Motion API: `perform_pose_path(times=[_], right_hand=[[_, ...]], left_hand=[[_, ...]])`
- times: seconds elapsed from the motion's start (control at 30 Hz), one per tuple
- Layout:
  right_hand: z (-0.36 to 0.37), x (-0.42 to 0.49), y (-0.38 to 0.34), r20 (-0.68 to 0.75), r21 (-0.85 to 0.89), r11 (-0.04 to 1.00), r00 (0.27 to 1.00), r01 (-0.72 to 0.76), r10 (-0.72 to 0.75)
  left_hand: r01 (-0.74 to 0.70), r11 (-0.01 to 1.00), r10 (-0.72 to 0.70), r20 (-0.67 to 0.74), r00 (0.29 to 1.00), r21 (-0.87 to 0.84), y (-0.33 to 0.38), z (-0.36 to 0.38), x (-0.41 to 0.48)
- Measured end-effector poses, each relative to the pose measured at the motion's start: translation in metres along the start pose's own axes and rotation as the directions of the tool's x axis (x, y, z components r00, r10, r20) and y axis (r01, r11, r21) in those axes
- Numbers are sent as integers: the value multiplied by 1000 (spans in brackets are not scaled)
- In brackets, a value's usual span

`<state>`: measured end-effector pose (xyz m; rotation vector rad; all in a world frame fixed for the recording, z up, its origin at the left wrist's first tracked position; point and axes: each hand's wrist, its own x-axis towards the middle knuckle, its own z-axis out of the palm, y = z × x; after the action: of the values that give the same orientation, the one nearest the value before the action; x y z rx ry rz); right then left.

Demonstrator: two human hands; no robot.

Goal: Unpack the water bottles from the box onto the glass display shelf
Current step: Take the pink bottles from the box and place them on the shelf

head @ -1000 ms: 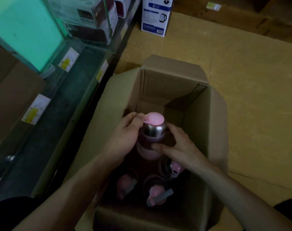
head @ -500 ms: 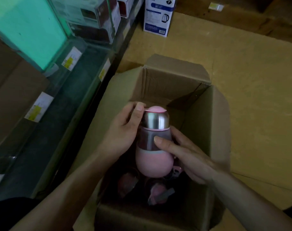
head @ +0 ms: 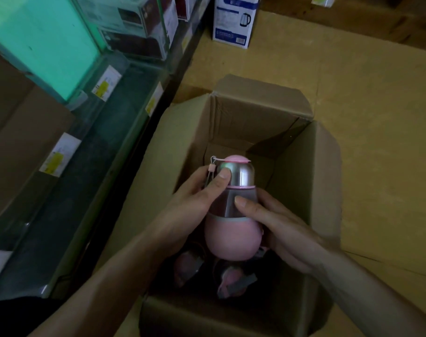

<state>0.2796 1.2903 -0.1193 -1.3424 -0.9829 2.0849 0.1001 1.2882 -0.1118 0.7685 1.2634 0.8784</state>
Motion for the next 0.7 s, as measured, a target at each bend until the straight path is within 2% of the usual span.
perform_pose_path(times=[0.2,0.4,0.6,0.7], right_hand=[[3,-8,-16,-54,16,998,997,-60,61],[13,-26,-27,-36,16,990,990,-138,138],[27,-58,-40,-86,-55,986,984,-160,155],[31,-77,-48,-90,-71,984,983,-165,158]], left_hand=[[78,997,-80,45,996,27,10,7,-21],[153,988,-152,52,987,-6,24,13,-48],[139,989,-142,-72,987,-44,37,34,-83],[150,985,-157,-91,983,-79,45,40,-100]])
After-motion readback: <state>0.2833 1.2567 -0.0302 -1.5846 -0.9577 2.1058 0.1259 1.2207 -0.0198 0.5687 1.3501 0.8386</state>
